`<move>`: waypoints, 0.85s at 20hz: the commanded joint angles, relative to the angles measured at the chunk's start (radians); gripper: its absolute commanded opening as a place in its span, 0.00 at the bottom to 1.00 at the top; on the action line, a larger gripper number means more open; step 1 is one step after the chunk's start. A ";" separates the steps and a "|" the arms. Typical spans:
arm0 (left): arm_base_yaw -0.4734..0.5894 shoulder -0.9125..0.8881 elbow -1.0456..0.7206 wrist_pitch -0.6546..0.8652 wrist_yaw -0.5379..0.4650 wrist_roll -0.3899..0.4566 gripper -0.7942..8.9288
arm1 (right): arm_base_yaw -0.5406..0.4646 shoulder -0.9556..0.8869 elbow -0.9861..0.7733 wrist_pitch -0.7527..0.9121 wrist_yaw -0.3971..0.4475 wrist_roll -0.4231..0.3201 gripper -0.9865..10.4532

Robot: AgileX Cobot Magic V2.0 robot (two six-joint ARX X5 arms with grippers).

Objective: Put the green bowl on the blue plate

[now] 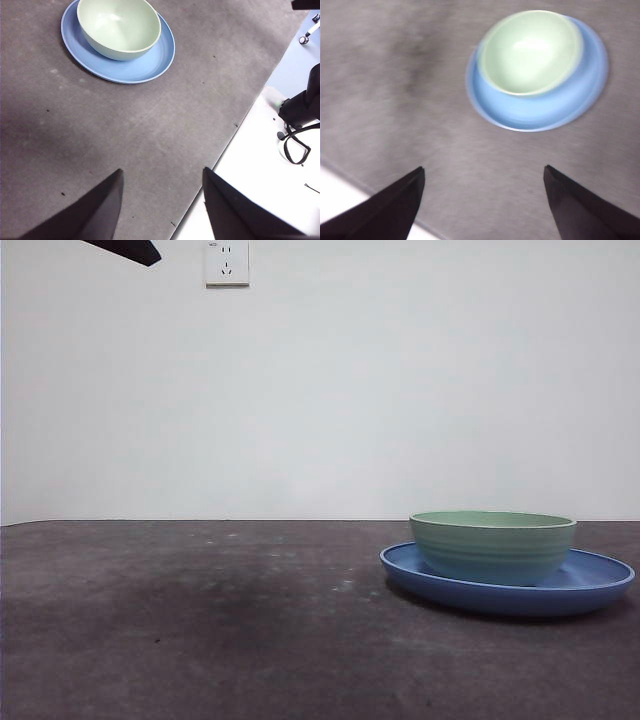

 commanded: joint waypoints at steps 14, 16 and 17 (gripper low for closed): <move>-0.006 0.006 0.008 0.000 0.005 0.027 0.34 | -0.134 0.338 -0.015 0.257 0.117 0.099 0.42; -0.006 0.006 0.008 0.001 0.005 0.027 0.34 | -0.174 0.437 -0.015 0.317 0.056 0.088 0.42; -0.006 0.006 0.008 0.001 0.005 0.027 0.34 | -0.186 0.483 -0.015 0.347 0.055 0.088 0.42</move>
